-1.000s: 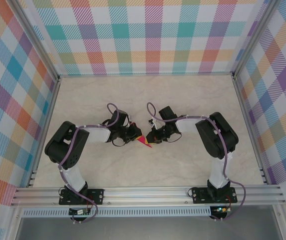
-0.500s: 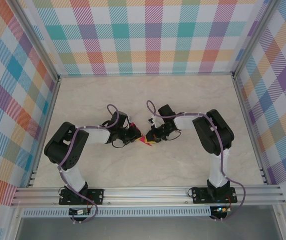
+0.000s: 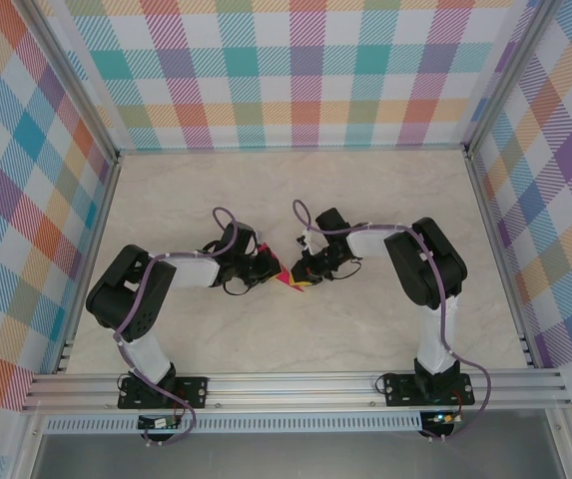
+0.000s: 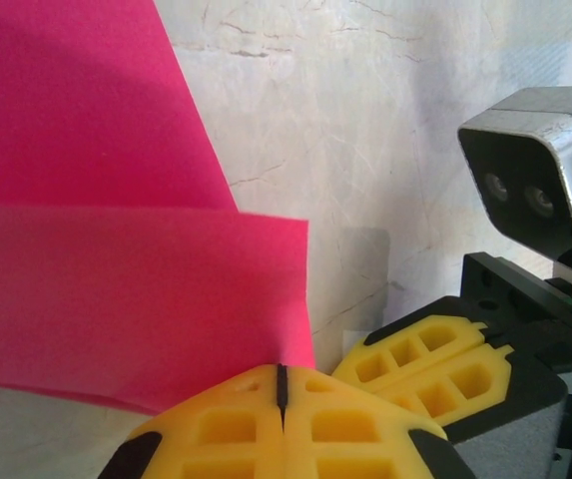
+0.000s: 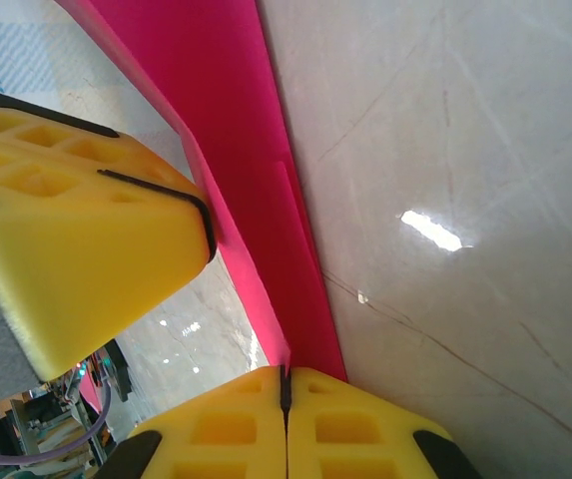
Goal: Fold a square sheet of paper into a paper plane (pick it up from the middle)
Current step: Fold the wing for the fifth time at the center of the table.
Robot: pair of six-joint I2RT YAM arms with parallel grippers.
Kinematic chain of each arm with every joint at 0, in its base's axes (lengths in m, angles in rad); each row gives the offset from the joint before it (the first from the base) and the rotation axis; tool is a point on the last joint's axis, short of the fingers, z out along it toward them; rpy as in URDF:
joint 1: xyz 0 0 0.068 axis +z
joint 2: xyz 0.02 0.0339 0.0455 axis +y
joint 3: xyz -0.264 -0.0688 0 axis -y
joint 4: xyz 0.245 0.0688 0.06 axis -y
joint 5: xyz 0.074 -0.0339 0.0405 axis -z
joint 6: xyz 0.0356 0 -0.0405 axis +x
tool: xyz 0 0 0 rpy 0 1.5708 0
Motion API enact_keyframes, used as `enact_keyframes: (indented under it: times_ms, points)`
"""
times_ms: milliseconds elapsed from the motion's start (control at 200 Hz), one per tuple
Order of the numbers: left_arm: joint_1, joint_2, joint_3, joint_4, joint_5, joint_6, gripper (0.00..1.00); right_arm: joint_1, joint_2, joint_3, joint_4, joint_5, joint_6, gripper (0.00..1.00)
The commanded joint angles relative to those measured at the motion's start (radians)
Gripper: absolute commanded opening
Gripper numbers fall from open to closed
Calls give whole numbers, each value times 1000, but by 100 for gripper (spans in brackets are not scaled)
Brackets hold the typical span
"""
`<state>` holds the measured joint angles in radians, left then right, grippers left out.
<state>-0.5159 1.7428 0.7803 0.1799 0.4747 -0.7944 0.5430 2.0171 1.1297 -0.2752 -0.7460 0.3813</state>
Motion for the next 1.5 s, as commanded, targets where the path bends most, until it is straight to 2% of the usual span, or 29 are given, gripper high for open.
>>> enact_keyframes:
  times_ms: [0,290,485,630,845,1120,1495]
  points:
    - [-14,13,2,-45,-31,25,4,-4,-4,19,-17,-26,-8,9]
    - [-12,36,17,-72,-54,26,3,-5,-61,-6,-9,15,-56,22]
    - [-13,50,37,-105,-65,26,3,1,-158,-38,4,152,-51,27]
    - [-13,57,59,-142,-74,20,3,50,-219,-36,-45,272,-129,27]
    - [-13,67,81,-171,-81,9,3,100,-214,-23,-94,409,-187,27]
    - [-13,72,88,-180,-74,9,3,138,-142,25,-130,349,-284,29]
    - [-13,72,90,-186,-73,9,3,141,-87,74,-157,358,-351,23]
